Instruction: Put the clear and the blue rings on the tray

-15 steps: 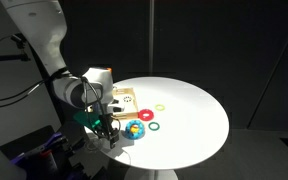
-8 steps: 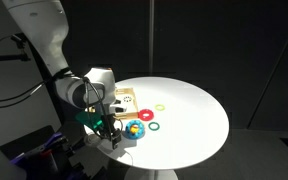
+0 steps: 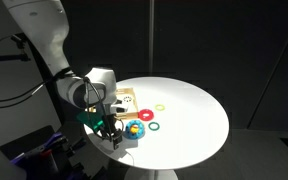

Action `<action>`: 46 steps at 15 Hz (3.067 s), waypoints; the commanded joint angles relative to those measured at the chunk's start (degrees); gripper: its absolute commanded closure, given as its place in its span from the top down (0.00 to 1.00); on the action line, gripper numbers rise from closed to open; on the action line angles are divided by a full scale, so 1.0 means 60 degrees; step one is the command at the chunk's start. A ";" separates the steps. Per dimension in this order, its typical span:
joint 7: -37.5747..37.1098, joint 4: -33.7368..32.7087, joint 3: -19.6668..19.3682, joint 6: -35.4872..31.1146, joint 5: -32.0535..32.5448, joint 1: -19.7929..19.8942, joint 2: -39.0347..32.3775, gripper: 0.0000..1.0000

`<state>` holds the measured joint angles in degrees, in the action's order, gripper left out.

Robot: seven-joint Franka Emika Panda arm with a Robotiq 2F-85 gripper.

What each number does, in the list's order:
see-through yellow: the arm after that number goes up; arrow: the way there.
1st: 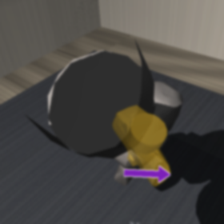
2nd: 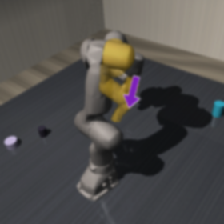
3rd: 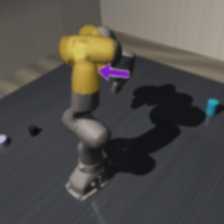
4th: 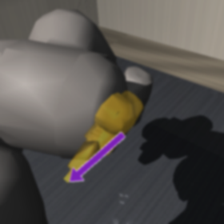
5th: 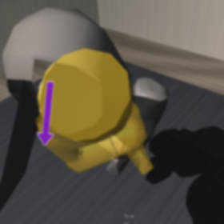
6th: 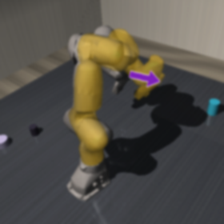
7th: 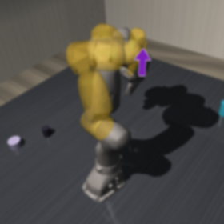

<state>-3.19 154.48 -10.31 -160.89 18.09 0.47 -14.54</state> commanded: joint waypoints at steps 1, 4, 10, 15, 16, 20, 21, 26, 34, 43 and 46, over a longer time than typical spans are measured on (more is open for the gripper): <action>-0.0065 -0.0002 -0.0074 -0.0113 -0.0137 0.0036 0.0027 1.00; -0.0084 -0.0105 -0.0166 -0.0072 -0.0156 0.0070 0.0019 1.00; -0.0020 -0.0863 -0.0218 0.0033 -0.0496 0.0284 -0.0051 1.00; -0.0114 -0.1630 -0.0276 -0.0026 -0.0608 0.0276 -0.0439 1.00; -0.0122 -0.1781 -0.0314 -0.0043 -0.0573 0.0273 -0.0557 1.00; -0.0069 -0.2313 -0.0510 -0.0087 -0.0583 0.0373 -0.1070 1.00; -0.0068 -0.2442 -0.0578 -0.0114 -0.0576 0.0406 -0.1219 1.00; -0.0030 -0.2998 -0.0690 -0.0153 -0.0703 0.0576 -0.1818 1.00; 0.0130 -0.3373 -0.0348 -0.0008 -0.1416 0.0748 -0.1672 1.00; 0.0457 -0.3336 0.0555 -0.0045 -0.2686 0.1170 -0.1676 1.00; 0.0561 -0.3282 0.0704 -0.0046 -0.2975 0.1328 -0.1710 1.00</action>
<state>-1.92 134.55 -7.50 -160.93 2.27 6.57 -24.83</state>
